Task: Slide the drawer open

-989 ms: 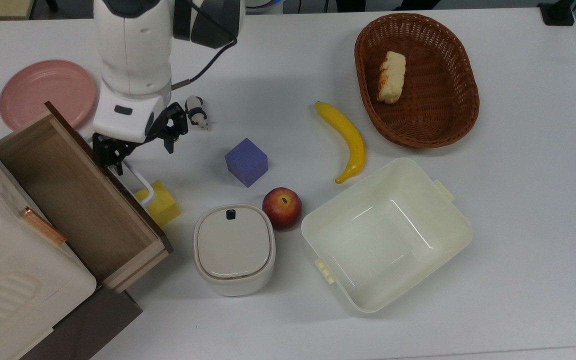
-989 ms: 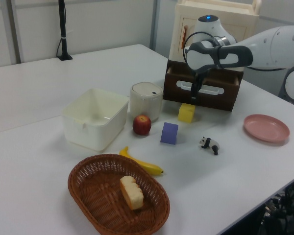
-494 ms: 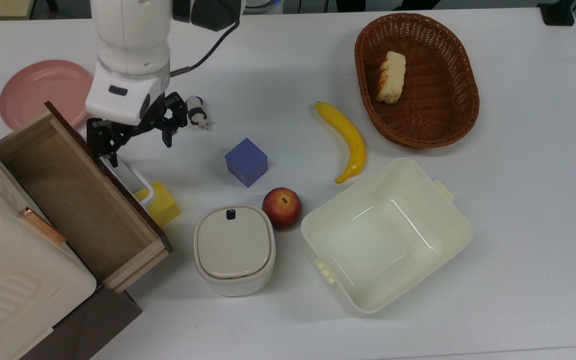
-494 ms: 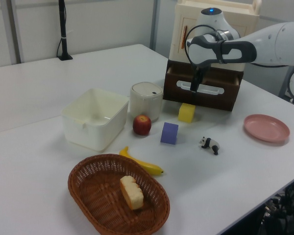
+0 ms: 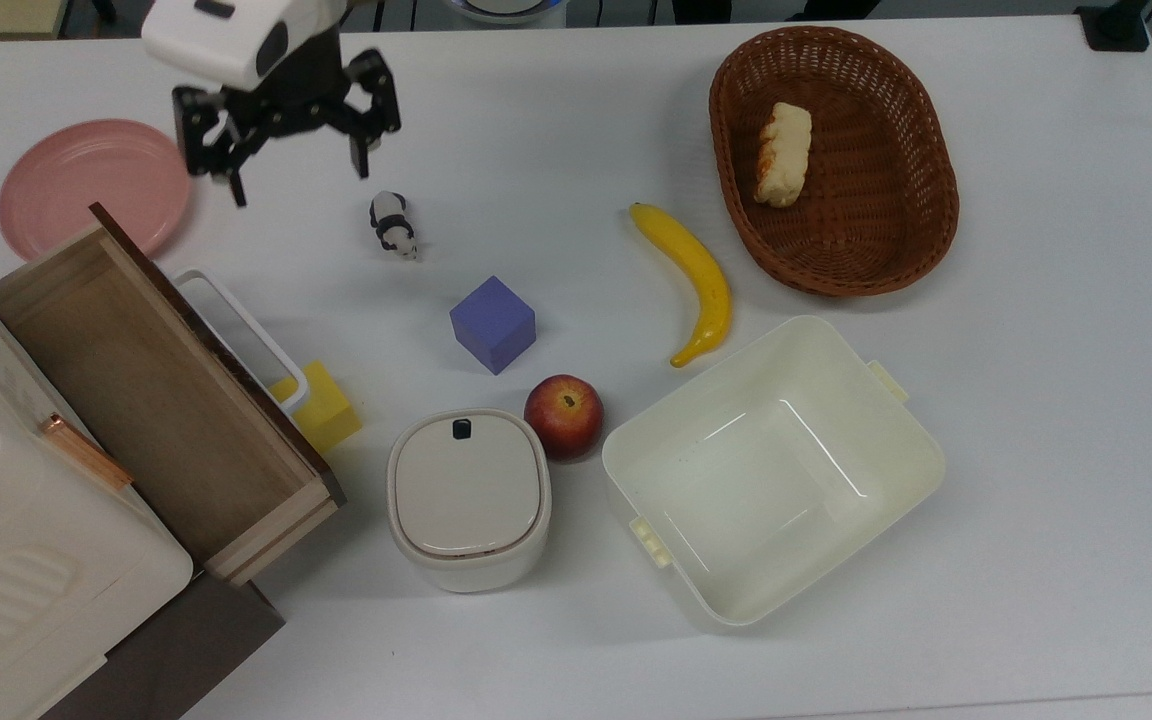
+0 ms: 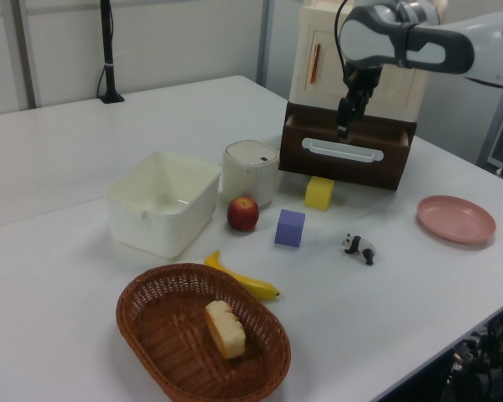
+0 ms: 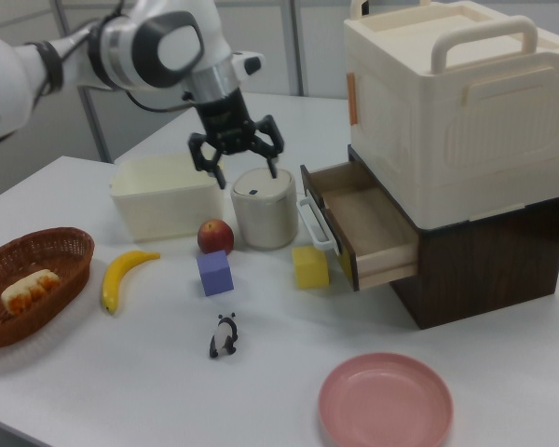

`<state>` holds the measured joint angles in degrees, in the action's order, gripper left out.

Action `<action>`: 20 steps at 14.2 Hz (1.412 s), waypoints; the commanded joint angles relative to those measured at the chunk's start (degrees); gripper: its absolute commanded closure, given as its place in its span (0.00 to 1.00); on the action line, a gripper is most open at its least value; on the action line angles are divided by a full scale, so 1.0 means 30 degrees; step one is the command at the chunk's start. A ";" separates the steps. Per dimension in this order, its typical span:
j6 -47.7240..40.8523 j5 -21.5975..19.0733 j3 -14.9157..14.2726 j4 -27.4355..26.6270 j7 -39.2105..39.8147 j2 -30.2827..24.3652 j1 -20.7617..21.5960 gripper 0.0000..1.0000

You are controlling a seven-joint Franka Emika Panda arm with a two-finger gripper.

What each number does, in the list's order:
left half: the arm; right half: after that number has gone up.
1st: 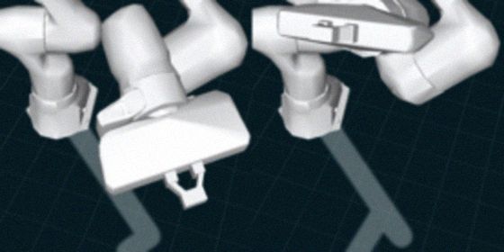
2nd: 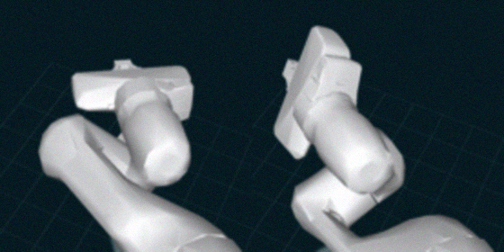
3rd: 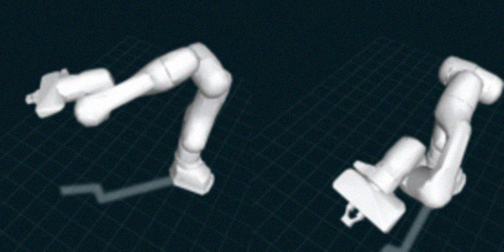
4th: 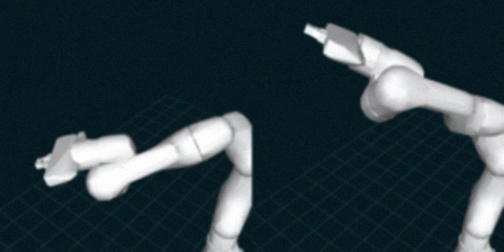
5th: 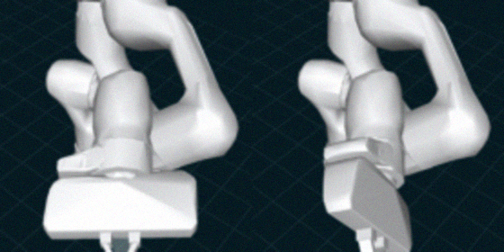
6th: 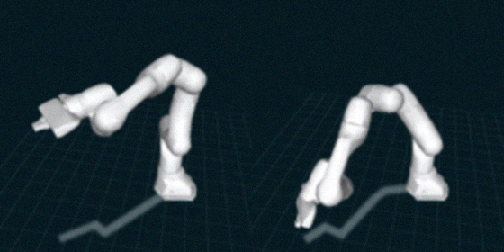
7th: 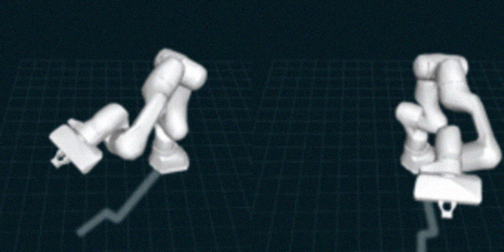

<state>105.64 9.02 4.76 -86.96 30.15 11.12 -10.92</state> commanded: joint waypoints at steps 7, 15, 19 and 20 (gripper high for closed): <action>-0.4067 -0.1453 -0.0035 -0.0575 -0.7500 -0.1860 0.1356 0.00; -0.4421 -0.1804 -0.0005 -0.0575 -0.8700 -0.2007 0.1473 0.00; -0.4568 -0.2509 -0.0151 -0.0575 -1.0165 -0.2475 0.1502 0.00; -0.4597 -0.2596 -0.0297 -0.0604 -1.0166 -0.2563 0.1502 0.00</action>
<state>92.97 2.74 4.85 -87.22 1.17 5.66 -6.81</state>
